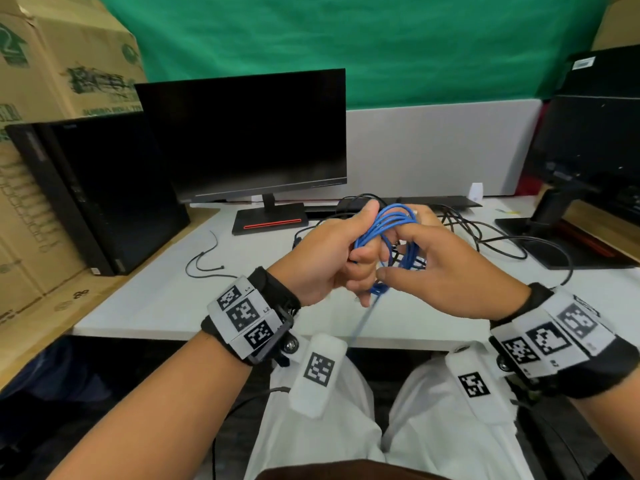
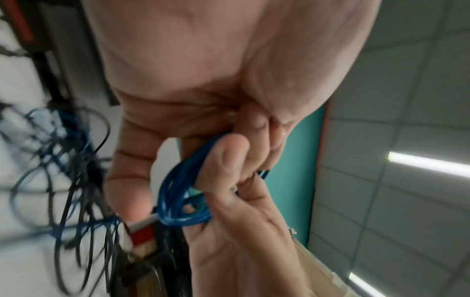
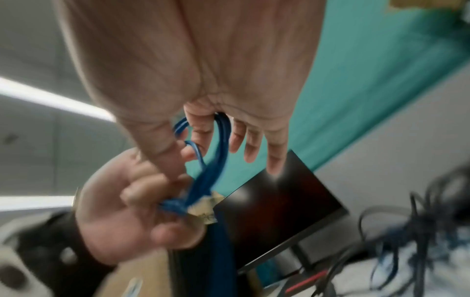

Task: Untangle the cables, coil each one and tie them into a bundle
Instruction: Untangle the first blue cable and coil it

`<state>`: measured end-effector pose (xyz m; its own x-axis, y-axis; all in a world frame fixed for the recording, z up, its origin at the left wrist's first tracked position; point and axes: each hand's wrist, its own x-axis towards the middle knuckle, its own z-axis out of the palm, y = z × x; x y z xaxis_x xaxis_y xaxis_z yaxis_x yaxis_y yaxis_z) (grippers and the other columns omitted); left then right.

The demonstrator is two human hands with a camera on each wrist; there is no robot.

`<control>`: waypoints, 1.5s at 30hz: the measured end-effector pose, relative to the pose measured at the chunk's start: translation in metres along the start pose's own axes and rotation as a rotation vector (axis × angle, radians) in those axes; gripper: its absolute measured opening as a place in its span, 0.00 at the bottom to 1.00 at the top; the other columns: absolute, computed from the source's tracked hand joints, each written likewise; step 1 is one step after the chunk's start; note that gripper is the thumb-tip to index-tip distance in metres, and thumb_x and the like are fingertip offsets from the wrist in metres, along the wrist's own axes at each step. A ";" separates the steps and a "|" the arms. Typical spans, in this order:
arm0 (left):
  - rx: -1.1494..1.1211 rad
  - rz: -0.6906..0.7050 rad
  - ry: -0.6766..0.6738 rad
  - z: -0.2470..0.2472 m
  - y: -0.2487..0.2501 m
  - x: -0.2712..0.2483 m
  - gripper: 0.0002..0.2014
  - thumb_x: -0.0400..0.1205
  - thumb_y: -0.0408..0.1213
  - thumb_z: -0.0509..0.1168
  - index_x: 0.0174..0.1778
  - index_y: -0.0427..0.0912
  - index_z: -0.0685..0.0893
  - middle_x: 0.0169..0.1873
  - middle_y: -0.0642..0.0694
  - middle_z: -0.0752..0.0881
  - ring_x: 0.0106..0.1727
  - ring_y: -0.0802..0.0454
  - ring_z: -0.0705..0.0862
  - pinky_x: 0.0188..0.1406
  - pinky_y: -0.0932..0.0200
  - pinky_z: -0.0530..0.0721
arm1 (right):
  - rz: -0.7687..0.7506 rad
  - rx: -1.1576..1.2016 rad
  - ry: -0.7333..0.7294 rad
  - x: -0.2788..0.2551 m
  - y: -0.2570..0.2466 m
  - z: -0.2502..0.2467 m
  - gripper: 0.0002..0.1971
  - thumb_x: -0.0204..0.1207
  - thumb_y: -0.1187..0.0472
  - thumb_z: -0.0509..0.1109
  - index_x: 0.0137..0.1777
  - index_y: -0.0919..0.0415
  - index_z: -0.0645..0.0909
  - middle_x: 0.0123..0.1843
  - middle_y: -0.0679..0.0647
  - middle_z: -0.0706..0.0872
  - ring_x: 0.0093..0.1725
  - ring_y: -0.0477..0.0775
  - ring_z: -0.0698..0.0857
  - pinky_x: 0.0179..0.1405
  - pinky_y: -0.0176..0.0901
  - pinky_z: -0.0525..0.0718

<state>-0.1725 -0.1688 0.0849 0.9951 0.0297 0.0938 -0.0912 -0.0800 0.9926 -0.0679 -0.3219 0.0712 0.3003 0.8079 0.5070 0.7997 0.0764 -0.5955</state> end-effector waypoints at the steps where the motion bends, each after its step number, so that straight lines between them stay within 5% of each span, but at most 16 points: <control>1: 0.079 0.020 0.068 -0.001 0.002 0.001 0.31 0.87 0.63 0.51 0.20 0.49 0.67 0.17 0.51 0.61 0.20 0.48 0.63 0.30 0.52 0.82 | 0.037 0.105 -0.007 0.000 -0.002 -0.001 0.04 0.74 0.63 0.77 0.43 0.60 0.84 0.50 0.46 0.83 0.59 0.45 0.78 0.66 0.40 0.74; 4: 0.265 0.128 0.238 -0.003 0.005 0.002 0.31 0.86 0.59 0.59 0.17 0.50 0.72 0.17 0.52 0.63 0.18 0.52 0.63 0.24 0.51 0.82 | 0.207 0.529 -0.056 0.001 -0.006 -0.004 0.16 0.75 0.53 0.76 0.33 0.61 0.78 0.46 0.66 0.82 0.50 0.62 0.81 0.59 0.46 0.78; 6: 0.425 0.218 0.375 -0.008 0.005 0.002 0.29 0.87 0.56 0.61 0.19 0.48 0.74 0.16 0.46 0.66 0.16 0.53 0.68 0.20 0.48 0.82 | 0.367 0.693 -0.048 0.004 -0.006 -0.012 0.20 0.70 0.47 0.77 0.32 0.66 0.81 0.50 0.63 0.88 0.65 0.65 0.84 0.68 0.61 0.79; 8: 0.517 0.246 0.505 -0.018 0.004 0.002 0.29 0.87 0.55 0.60 0.24 0.40 0.71 0.18 0.39 0.67 0.16 0.49 0.69 0.16 0.43 0.81 | 0.467 0.733 0.033 0.006 -0.001 -0.021 0.20 0.66 0.45 0.75 0.28 0.64 0.85 0.54 0.59 0.92 0.66 0.62 0.86 0.69 0.67 0.80; 11: 0.380 0.206 0.506 -0.028 0.000 0.002 0.28 0.88 0.54 0.59 0.22 0.46 0.68 0.18 0.49 0.64 0.17 0.52 0.64 0.15 0.54 0.75 | 0.510 0.732 0.148 0.008 0.003 -0.032 0.20 0.71 0.46 0.71 0.22 0.55 0.82 0.37 0.59 0.88 0.39 0.58 0.90 0.51 0.61 0.90; 13: 0.260 0.184 0.454 -0.029 0.000 0.003 0.27 0.89 0.54 0.58 0.24 0.49 0.65 0.20 0.53 0.61 0.19 0.53 0.59 0.18 0.60 0.68 | 0.520 0.720 0.234 0.009 0.007 -0.031 0.23 0.80 0.47 0.68 0.24 0.54 0.73 0.24 0.52 0.68 0.20 0.52 0.72 0.30 0.50 0.86; 15: 0.124 0.163 0.409 -0.026 0.001 0.004 0.26 0.88 0.57 0.57 0.26 0.49 0.64 0.21 0.53 0.58 0.20 0.52 0.56 0.20 0.59 0.65 | 0.491 0.557 0.292 0.009 0.013 -0.025 0.22 0.87 0.50 0.63 0.29 0.54 0.71 0.23 0.47 0.59 0.19 0.48 0.59 0.19 0.39 0.71; 17: -0.052 0.134 0.361 -0.026 0.002 0.003 0.26 0.88 0.59 0.56 0.25 0.50 0.66 0.21 0.53 0.57 0.19 0.53 0.56 0.21 0.60 0.71 | 0.439 0.339 0.263 0.007 0.019 -0.015 0.19 0.89 0.53 0.58 0.37 0.56 0.79 0.22 0.44 0.61 0.19 0.45 0.58 0.17 0.34 0.63; 21: -0.317 0.081 0.248 -0.020 -0.005 0.004 0.25 0.87 0.60 0.54 0.28 0.48 0.70 0.21 0.54 0.59 0.18 0.56 0.59 0.22 0.53 0.82 | 0.416 0.341 0.117 0.001 0.020 0.005 0.16 0.91 0.55 0.54 0.55 0.51 0.85 0.31 0.49 0.68 0.23 0.44 0.60 0.23 0.37 0.57; 25: -0.335 0.007 0.269 -0.008 -0.019 0.009 0.23 0.90 0.55 0.51 0.38 0.42 0.76 0.24 0.50 0.67 0.21 0.54 0.71 0.28 0.43 0.89 | 0.417 0.569 0.106 0.002 0.015 0.003 0.18 0.90 0.53 0.55 0.51 0.56 0.87 0.32 0.48 0.67 0.27 0.46 0.58 0.22 0.38 0.55; 29: 0.341 0.150 0.470 -0.003 -0.019 0.012 0.15 0.92 0.41 0.54 0.71 0.42 0.79 0.47 0.46 0.81 0.31 0.53 0.85 0.31 0.60 0.86 | 0.439 0.479 0.146 0.002 0.014 0.001 0.19 0.90 0.53 0.56 0.42 0.57 0.83 0.27 0.44 0.66 0.25 0.45 0.59 0.19 0.34 0.57; 31: 0.758 0.228 0.417 0.001 -0.020 0.011 0.20 0.91 0.42 0.56 0.80 0.45 0.72 0.59 0.48 0.79 0.47 0.52 0.84 0.47 0.59 0.83 | 0.414 0.406 0.098 0.002 0.013 0.000 0.19 0.90 0.52 0.57 0.41 0.59 0.81 0.26 0.44 0.66 0.25 0.44 0.61 0.20 0.34 0.59; 34: 1.138 0.299 0.374 0.004 -0.019 0.004 0.20 0.90 0.45 0.56 0.78 0.47 0.73 0.58 0.49 0.82 0.57 0.48 0.81 0.57 0.50 0.79 | 0.363 0.336 0.044 0.001 0.014 -0.003 0.19 0.89 0.53 0.58 0.41 0.59 0.83 0.26 0.46 0.68 0.26 0.46 0.63 0.22 0.36 0.63; 39: 1.089 0.530 0.526 0.002 -0.017 0.002 0.14 0.90 0.37 0.59 0.70 0.42 0.83 0.51 0.43 0.90 0.52 0.43 0.86 0.52 0.43 0.84 | 0.234 0.164 0.289 0.004 0.012 -0.001 0.06 0.86 0.60 0.64 0.52 0.57 0.83 0.40 0.49 0.84 0.37 0.50 0.82 0.44 0.55 0.85; 42: 0.949 0.561 0.644 0.001 -0.022 0.006 0.13 0.90 0.35 0.59 0.65 0.40 0.85 0.44 0.46 0.90 0.40 0.53 0.84 0.46 0.50 0.84 | 0.165 -0.072 0.167 0.000 0.012 0.009 0.19 0.84 0.51 0.64 0.73 0.53 0.76 0.62 0.49 0.84 0.64 0.50 0.81 0.67 0.51 0.79; 45: 0.847 0.514 0.661 0.005 -0.027 0.008 0.12 0.92 0.39 0.55 0.63 0.43 0.84 0.35 0.48 0.86 0.32 0.55 0.79 0.35 0.54 0.79 | 0.235 -0.059 0.083 -0.001 0.011 0.015 0.27 0.82 0.60 0.68 0.80 0.49 0.67 0.68 0.47 0.82 0.65 0.43 0.82 0.67 0.44 0.81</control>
<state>-0.1617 -0.1716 0.0588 0.6143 0.2898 0.7340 -0.1729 -0.8581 0.4835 -0.0672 -0.3130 0.0544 0.5211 0.7484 0.4102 0.7315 -0.1440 -0.6665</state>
